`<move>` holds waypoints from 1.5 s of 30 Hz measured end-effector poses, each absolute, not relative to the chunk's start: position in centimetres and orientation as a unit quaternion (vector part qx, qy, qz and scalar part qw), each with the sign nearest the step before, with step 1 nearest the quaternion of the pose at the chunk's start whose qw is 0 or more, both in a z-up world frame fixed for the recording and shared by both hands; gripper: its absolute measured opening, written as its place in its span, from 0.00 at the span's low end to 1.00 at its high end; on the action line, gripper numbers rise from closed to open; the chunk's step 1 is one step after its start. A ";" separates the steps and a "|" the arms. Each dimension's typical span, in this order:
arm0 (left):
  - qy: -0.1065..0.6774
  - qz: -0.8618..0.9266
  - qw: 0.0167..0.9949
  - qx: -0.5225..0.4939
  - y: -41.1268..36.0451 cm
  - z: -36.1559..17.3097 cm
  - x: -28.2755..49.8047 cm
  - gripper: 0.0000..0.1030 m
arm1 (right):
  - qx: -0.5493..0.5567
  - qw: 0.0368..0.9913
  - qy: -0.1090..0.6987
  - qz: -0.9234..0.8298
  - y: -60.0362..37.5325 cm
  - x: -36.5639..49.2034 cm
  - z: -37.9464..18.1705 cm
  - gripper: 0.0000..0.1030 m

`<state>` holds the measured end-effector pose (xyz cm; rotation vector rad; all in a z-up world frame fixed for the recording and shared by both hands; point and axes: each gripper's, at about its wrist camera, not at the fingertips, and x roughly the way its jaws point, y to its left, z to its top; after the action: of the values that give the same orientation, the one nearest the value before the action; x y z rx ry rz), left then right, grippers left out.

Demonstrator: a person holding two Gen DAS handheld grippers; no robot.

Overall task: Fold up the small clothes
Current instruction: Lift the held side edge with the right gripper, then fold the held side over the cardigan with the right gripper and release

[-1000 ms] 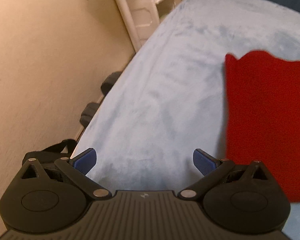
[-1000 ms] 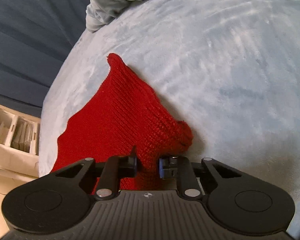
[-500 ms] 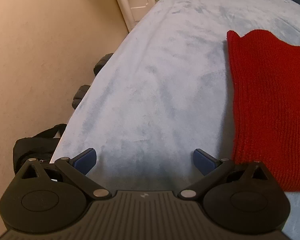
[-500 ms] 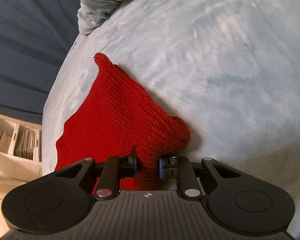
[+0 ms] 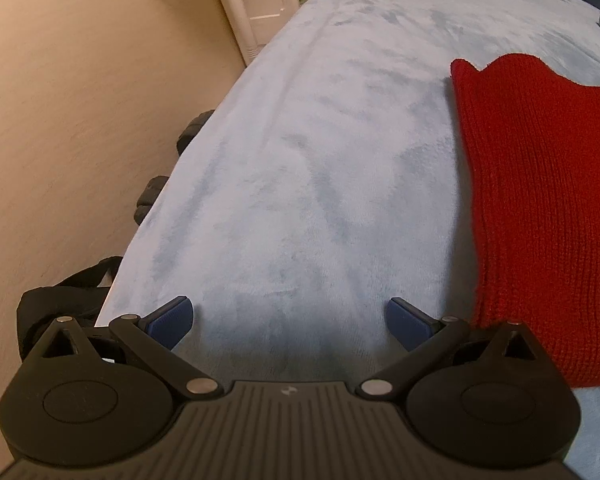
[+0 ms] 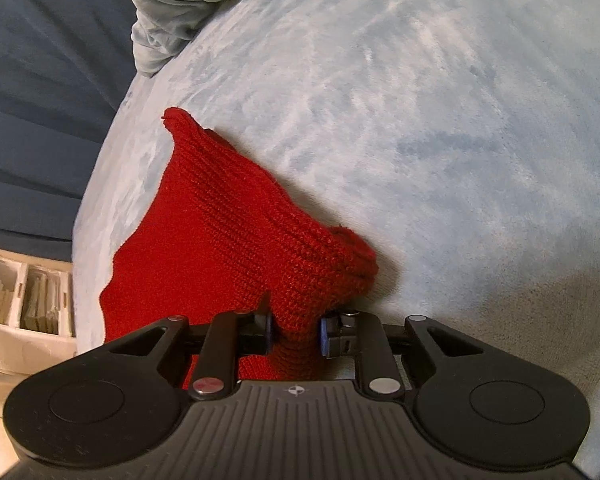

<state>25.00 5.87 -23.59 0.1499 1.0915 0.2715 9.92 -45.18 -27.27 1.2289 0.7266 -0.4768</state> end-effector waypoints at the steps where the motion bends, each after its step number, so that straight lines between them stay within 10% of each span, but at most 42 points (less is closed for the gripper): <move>1: 0.518 0.125 0.843 0.069 6.0 -23.6 25.1 1.00 | 0.548 0.734 0.334 -0.221 -45.0 10.2 -26.9 0.18; 11: 0.525 0.101 0.844 0.038 7.3 -23.5 25.3 1.00 | 0.323 0.846 0.342 -0.253 -39.0 15.3 -17.6 0.15; 17: 0.515 0.101 0.851 0.023 8.7 -21.9 24.6 1.00 | 0.005 0.962 0.251 -0.109 -23.7 20.5 -9.4 0.14; 25: 0.516 0.106 0.850 -0.008 11.1 -20.5 24.1 1.00 | -0.283 0.891 0.290 0.203 -3.8 19.1 -18.9 0.15; 38: 0.477 0.095 0.873 -0.029 10.6 -16.8 24.4 1.00 | -0.310 0.878 0.264 0.253 -3.0 14.7 -20.1 0.16; 41: 0.469 0.064 0.881 -0.026 9.6 -15.6 24.2 1.00 | -0.313 0.875 0.269 0.254 -3.3 13.8 -20.6 0.44; 45: 0.448 0.011 0.894 -0.018 7.1 -13.5 23.3 1.00 | -0.173 0.901 0.281 0.282 -7.0 12.1 -15.7 0.49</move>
<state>23.34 7.08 -13.46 -0.0375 0.9280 0.0233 12.13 -6.98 -15.67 -0.3579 0.5808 0.5832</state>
